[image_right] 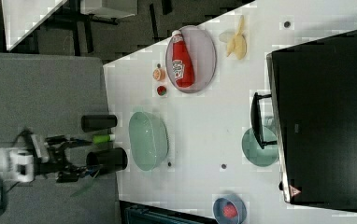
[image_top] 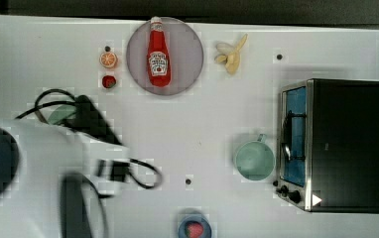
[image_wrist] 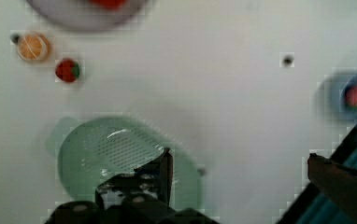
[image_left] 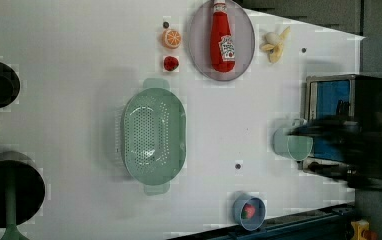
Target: Drag strainer left to right.
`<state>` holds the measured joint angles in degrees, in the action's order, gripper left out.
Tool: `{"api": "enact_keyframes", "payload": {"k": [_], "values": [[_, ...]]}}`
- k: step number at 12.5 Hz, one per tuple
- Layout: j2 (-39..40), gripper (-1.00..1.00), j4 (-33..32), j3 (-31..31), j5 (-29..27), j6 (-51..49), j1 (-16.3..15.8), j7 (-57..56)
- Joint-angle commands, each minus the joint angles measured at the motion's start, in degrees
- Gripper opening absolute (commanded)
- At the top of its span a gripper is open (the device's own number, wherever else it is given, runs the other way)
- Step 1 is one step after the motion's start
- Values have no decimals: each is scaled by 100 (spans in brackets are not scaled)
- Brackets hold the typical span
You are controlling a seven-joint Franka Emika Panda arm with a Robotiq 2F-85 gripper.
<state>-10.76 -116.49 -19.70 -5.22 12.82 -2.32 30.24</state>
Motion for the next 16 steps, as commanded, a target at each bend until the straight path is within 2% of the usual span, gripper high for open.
{"api": "enact_keyframes", "payload": {"k": [1,4,6,8,11,16], "values": [[310,100,-125,-863,85,716,-69,2140],[1229,100,-196,-1373,254,1650,-76,3662],[1829,100,-239,-1476,622,2072,-96,4330],[2430,100,-243,-1474,1074,2514,-131,4699],[3200,100,-243,-1395,1462,3310,-183,5053],[4029,100,-237,-926,1770,4089,-496,5308]]}}
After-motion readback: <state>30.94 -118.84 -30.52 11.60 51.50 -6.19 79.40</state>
